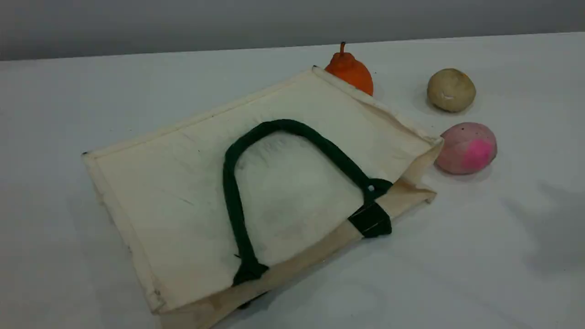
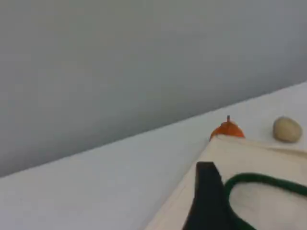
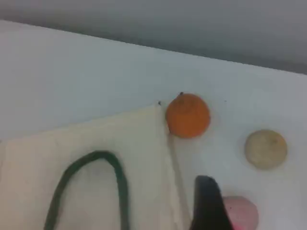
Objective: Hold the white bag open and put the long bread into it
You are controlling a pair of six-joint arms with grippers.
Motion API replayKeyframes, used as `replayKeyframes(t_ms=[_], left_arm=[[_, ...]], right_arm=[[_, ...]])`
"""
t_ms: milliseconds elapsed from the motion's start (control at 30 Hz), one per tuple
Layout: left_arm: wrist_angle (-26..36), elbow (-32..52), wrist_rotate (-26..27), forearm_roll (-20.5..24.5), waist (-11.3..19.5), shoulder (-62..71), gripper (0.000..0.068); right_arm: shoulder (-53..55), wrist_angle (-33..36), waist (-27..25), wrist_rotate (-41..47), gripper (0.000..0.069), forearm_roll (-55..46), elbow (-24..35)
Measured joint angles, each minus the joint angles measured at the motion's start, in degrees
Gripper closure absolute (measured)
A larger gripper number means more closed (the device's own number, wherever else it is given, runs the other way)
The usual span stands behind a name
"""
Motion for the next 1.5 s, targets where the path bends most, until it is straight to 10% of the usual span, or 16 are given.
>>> replayKeyframes(t_ms=[1500], left_arm=[[-0.2, 10.6, 0.0, -1.8, 0.0, -0.5, 0.0241]], right_arm=[[-1.7, -2.0, 0.9, 2.4, 0.0296, -4.2, 0.0]])
